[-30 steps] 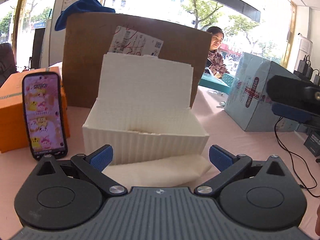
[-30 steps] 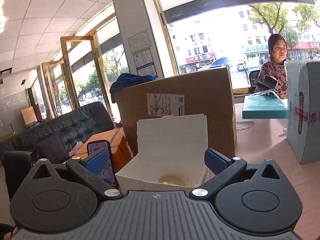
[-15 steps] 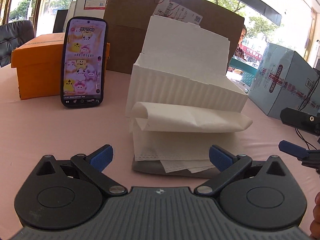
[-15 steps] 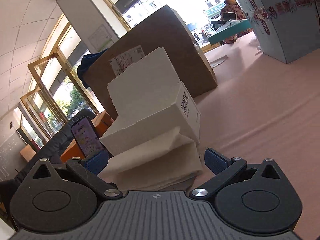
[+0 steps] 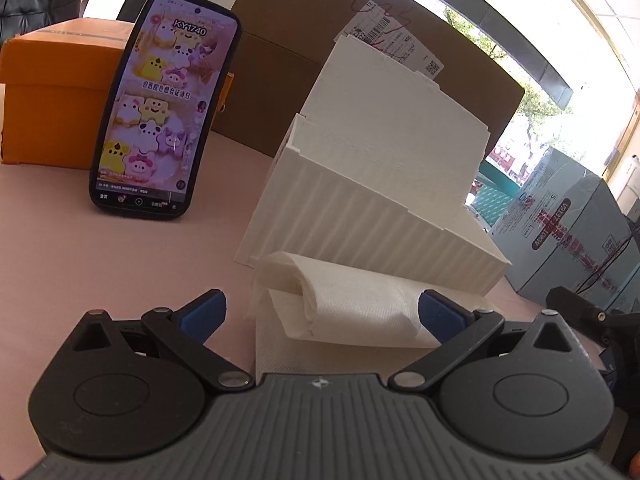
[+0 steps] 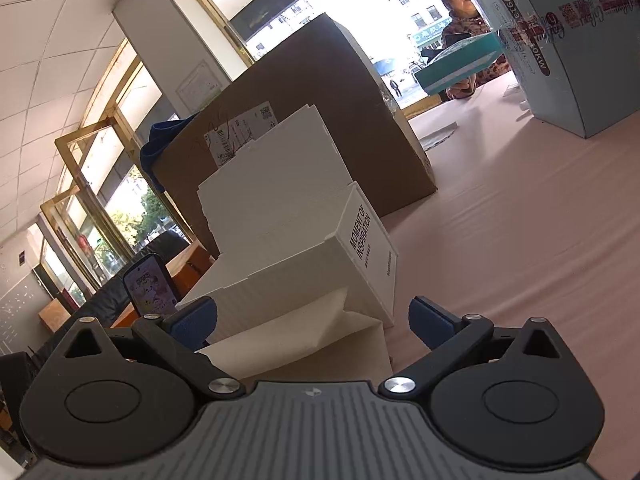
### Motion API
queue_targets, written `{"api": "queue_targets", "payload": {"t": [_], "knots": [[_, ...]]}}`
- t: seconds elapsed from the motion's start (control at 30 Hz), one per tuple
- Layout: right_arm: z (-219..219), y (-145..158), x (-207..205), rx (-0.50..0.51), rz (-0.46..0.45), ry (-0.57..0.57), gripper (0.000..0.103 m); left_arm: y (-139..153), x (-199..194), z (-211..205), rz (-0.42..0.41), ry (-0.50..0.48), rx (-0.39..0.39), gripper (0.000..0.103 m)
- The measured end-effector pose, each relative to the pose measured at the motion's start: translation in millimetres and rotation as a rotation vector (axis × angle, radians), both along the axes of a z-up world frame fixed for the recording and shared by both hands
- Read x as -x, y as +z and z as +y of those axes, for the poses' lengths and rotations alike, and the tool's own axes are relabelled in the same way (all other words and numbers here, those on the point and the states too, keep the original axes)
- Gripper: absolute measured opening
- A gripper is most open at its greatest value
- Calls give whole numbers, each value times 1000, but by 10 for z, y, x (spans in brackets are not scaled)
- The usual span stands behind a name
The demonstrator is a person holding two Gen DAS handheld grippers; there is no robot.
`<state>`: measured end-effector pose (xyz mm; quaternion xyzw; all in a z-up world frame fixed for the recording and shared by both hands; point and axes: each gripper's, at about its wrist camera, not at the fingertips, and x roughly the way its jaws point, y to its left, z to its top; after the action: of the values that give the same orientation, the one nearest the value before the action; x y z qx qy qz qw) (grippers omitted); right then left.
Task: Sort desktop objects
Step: 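Move the left tool back to the folded beige cloth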
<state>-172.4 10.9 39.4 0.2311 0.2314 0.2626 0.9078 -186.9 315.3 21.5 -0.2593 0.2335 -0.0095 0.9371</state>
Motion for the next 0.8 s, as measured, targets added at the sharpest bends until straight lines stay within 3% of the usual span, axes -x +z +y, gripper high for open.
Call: {"api": "queue_targets", "payload": {"t": [0.1,0.17,0.2,0.23,0.3,0.47,0.57,0.7,0.77,0.8], "knots": [[38,-39,-81,7,21,27,98,22,-12,34,-22,27,18,103],[63,-65,-136,12,35,45,84,4,-14,21,-15,32,1,103],[75,-78,-163,14,42,55,70,-1,-10,8,-13,31,-8,103],[87,-91,-190,17,49,64,62,-5,-5,-5,-13,29,-18,103],[96,-95,-233,24,66,84,60,-13,4,-33,-11,26,-37,103],[148,-80,-219,89,35,63,27,-3,10,-109,-15,40,-96,103],[148,-95,-215,94,38,48,22,-16,-15,-105,4,62,-114,103],[152,-106,-205,110,42,28,22,-69,-56,-18,37,69,-63,103],[160,-121,-218,118,55,25,35,-112,-93,23,63,56,-23,103],[164,-128,-225,122,62,23,57,-129,-106,36,71,52,-11,103]]}}
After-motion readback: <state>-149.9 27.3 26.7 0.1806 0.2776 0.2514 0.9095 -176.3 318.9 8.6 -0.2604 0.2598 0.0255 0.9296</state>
